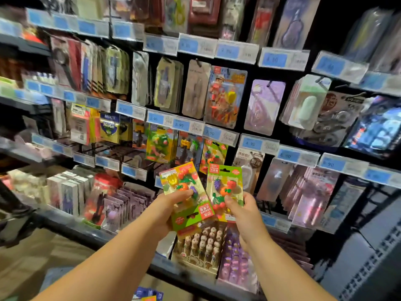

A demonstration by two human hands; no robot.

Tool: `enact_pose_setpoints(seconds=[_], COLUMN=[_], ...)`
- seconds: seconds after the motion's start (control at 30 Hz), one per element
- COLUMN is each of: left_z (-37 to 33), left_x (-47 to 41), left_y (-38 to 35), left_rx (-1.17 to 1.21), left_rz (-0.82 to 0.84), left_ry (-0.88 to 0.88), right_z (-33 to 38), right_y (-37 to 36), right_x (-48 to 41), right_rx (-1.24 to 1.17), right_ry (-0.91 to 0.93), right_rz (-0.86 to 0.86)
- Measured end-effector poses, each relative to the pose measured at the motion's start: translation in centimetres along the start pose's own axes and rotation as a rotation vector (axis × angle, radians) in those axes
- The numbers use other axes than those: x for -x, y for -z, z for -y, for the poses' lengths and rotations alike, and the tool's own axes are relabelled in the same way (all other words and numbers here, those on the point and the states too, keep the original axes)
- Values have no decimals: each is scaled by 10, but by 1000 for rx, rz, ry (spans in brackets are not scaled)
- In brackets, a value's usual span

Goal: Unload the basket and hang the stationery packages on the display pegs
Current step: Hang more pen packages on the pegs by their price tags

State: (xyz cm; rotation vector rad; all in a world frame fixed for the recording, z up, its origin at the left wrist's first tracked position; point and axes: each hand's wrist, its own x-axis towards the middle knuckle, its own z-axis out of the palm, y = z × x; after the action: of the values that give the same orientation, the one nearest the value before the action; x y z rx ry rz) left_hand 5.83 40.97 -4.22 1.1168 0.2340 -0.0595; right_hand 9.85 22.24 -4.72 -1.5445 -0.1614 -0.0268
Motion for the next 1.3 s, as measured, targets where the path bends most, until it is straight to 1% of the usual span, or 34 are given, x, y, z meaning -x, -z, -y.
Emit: enact_pose_setpoints(seconds=[0.27,0.3,0.57,0.7,0.83,1.03,1.3], left_z=[-16,-18,-27,-29,-24,-18,-17], left_x=[-24,-28,-67,-86,-98,-102,-94], left_y=[27,27,22,23,35,36,39], left_rx=[126,129,98,27,1,27,-13], left_rz=[-29,-29,-28,-86,-89,-62,-80], left_ry=[20,14,-16,-49,-68,-35,-36], right_z=[15,14,-5,-12,-19,-24,-28], right_y=[-23,-26,-30,-29,-34,-46,-59], right_x=[-28,-31,-63,-84,-92,-97,-95], right_rx=[97,109,73,114,113,105,79], right_ry=[-17,-16,-11,1,41,80,81], right_rz=[30,12,-65,-61,-50,-100,-140])
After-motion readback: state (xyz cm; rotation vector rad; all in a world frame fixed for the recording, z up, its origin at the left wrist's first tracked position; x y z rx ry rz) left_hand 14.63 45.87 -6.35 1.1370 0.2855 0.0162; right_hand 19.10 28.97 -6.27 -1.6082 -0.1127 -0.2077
